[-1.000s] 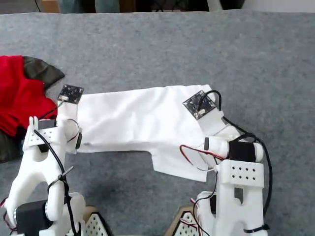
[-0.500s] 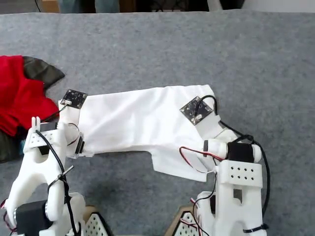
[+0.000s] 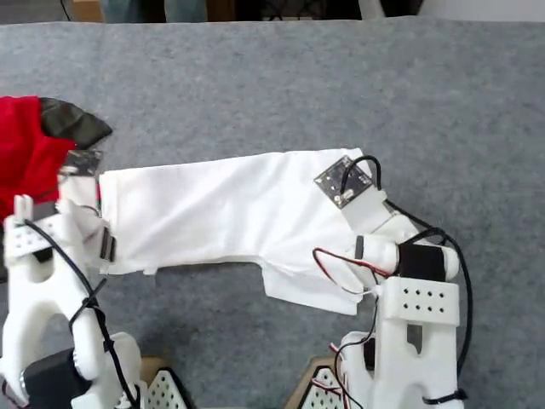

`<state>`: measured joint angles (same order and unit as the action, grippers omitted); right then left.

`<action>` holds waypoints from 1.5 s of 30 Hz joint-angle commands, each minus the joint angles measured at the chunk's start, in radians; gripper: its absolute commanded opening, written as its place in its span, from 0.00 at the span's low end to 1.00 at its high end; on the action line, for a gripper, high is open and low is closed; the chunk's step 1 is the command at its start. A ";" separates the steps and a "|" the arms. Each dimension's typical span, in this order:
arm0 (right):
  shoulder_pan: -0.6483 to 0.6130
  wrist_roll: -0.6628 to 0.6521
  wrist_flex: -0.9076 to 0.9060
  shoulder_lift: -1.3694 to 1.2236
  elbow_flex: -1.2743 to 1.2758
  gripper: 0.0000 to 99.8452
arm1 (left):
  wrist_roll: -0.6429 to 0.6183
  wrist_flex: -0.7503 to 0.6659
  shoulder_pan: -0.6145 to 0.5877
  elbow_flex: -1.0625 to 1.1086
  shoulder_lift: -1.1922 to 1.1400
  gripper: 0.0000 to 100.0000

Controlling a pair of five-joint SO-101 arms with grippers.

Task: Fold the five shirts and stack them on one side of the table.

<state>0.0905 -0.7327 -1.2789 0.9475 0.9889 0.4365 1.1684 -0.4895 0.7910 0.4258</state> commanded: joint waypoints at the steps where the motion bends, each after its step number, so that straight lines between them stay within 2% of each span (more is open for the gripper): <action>1: -0.097 0.069 0.060 -0.004 -0.053 0.01 | -0.017 0.034 -0.021 -0.140 0.026 0.06; 3: -0.164 0.117 0.095 -0.045 -0.045 0.03 | -0.063 0.037 0.013 -0.176 0.017 0.03; 8: -0.267 0.226 0.238 -0.260 -0.068 0.01 | -0.155 0.012 0.160 -0.179 0.017 0.07; 11: -0.299 0.258 0.293 -0.426 -0.117 0.01 | -0.222 -0.107 0.234 -0.162 0.015 0.07; 15: -0.347 0.285 0.287 -0.590 -0.170 0.01 | -0.302 -0.284 0.255 -0.143 -0.041 0.07; 21: -0.416 0.292 0.307 -0.644 -0.108 0.01 | -0.322 -0.433 0.249 -0.200 -0.324 0.06; 23: -0.422 0.290 0.330 -0.639 -0.062 0.01 | -0.318 -0.434 0.248 -0.259 -0.430 0.03; 29: -0.423 0.282 0.330 -0.638 0.053 0.01 | -0.318 -0.419 0.248 -0.390 -0.641 0.03; 32: -0.423 0.258 0.290 -0.633 0.054 0.01 | -0.316 -0.361 0.249 -0.438 -0.649 0.03; 39: -0.473 0.178 0.155 -0.430 0.054 0.01 | -0.315 -0.353 0.246 -0.456 -0.675 0.03; 45: -0.400 0.157 0.103 -0.255 -0.056 0.01 | -0.315 -0.350 0.245 -0.456 -0.672 0.03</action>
<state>-0.3560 -0.5685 -1.1638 0.6222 1.0196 0.1220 0.8155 -0.2424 0.3721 -0.2463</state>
